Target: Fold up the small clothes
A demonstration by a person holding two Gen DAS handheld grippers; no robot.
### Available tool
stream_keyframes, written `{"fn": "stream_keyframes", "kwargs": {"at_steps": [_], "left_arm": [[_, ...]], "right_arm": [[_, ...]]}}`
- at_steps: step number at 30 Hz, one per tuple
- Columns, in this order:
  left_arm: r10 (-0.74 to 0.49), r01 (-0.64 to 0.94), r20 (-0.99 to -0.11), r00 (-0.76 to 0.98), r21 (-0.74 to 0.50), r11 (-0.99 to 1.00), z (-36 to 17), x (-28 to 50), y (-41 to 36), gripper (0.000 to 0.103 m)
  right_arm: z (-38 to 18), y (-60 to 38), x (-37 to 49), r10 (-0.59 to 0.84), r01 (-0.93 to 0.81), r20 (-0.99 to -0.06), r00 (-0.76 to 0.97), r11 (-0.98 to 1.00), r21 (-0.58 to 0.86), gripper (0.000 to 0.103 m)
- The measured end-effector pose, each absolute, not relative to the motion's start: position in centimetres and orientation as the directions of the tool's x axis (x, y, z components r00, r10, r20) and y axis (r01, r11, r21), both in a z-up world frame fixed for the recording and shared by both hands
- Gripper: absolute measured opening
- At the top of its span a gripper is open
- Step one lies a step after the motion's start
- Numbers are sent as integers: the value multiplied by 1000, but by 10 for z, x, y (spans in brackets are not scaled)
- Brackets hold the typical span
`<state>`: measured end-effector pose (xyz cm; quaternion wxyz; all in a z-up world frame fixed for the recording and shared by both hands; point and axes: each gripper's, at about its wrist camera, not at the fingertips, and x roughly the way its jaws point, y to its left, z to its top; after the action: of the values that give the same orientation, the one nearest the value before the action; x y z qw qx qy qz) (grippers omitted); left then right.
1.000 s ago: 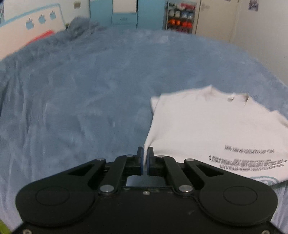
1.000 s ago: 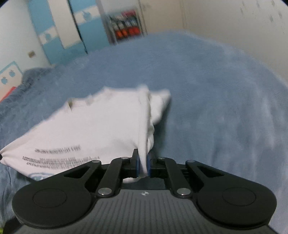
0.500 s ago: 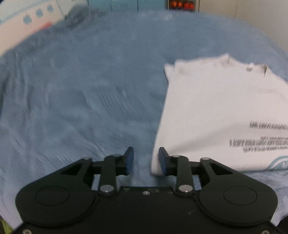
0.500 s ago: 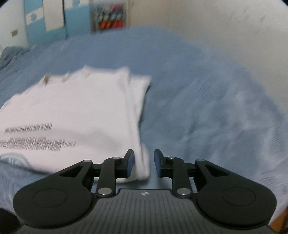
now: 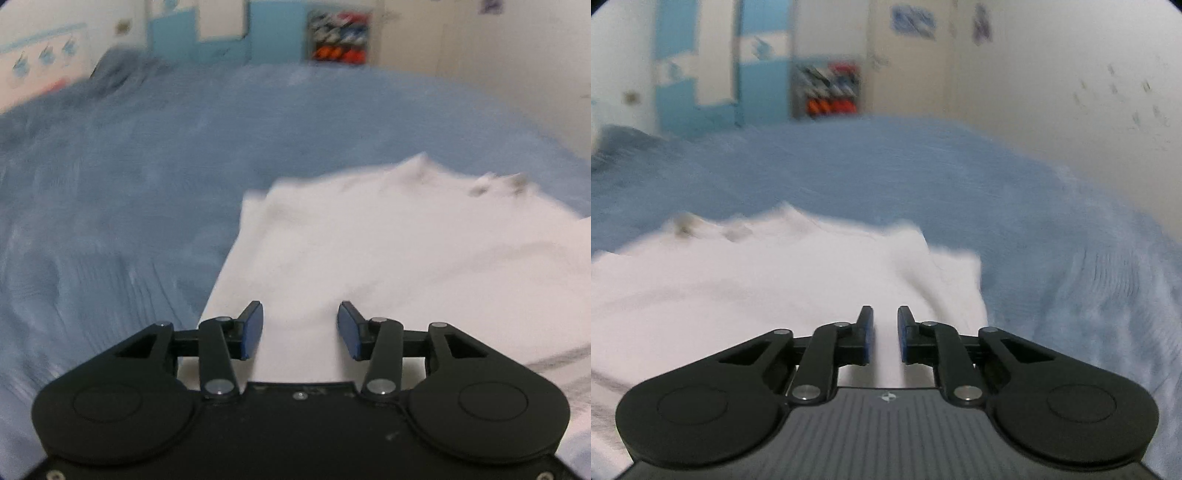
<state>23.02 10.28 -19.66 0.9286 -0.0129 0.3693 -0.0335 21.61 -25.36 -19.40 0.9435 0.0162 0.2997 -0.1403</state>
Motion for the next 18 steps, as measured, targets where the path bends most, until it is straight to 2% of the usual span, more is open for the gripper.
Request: {"fn": "stream_keyframes", "kwargs": {"at_steps": [2, 5, 7, 10, 13, 18], "left_arm": [[-76, 27, -672, 737, -83, 996, -212, 232, 104, 51], [-55, 47, -668, 742, -30, 998, -205, 229, 97, 49], [-57, 58, -679, 732, -21, 998, -193, 228, 95, 49], [-100, 88, -656, 748, -51, 995, -170, 224, 93, 49], [-147, 132, -616, 773, -70, 989, -149, 229, 84, 49], [-232, 226, -602, 764, -87, 970, -149, 241, 36, 49]], "right_arm": [[-210, -262, 223, -242, 285, -592, 769, 958, -21, 11], [-204, -258, 221, -255, 282, -582, 772, 958, -45, 11], [-193, -258, 221, -239, 285, -581, 778, 958, -12, 12], [-177, -260, 217, -203, 271, -561, 803, 962, 40, 12], [-167, -254, 225, -190, 241, -544, 817, 970, 22, 12], [-171, -223, 239, -88, 144, -562, 823, 988, 57, 12]]}}
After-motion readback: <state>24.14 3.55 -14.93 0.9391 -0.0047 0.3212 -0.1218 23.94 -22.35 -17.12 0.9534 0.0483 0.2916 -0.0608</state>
